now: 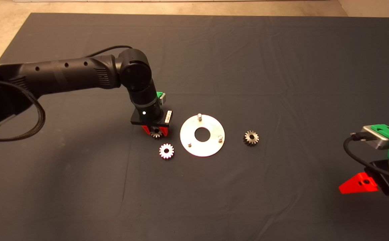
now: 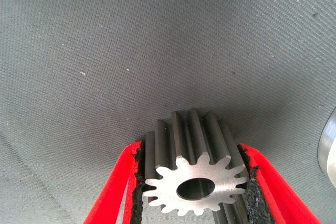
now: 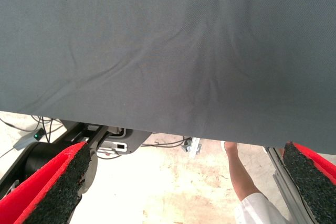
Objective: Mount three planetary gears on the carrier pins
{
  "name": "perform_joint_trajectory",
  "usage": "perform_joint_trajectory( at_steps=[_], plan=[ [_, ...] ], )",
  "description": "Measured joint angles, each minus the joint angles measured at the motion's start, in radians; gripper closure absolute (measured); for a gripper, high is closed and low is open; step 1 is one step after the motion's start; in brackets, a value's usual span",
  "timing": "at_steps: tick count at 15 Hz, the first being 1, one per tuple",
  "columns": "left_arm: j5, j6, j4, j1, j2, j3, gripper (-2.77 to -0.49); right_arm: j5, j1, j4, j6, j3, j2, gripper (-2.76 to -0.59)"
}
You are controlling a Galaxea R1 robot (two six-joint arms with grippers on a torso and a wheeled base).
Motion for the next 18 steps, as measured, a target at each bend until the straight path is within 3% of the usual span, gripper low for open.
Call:
perform_joint_trajectory(
  at_steps=[13, 14, 16, 18],
  plan=[
    [0.002, 0.004, 0.007, -0.005, 0.0, 0.013, -0.92, 0.0, 0.0, 0.002, 0.0, 0.0, 0.0, -2.73],
    [0.002, 0.006, 0.004, -0.018, 0.001, 0.013, -0.92, 0.0, 0.0, 0.002, 0.0, 0.0, 0.0, -2.73],
    [0.01, 0.018, -0.003, -0.07, 0.018, 0.011, -0.91, 0.0, 0.0, 0.002, 0.0, 0.0, 0.0, -2.73],
    [0.024, 0.033, -0.008, -0.108, 0.068, 0.006, -0.91, 0.001, 0.0, 0.002, 0.0, 0.0, 0.0, -2.73]
  ],
)
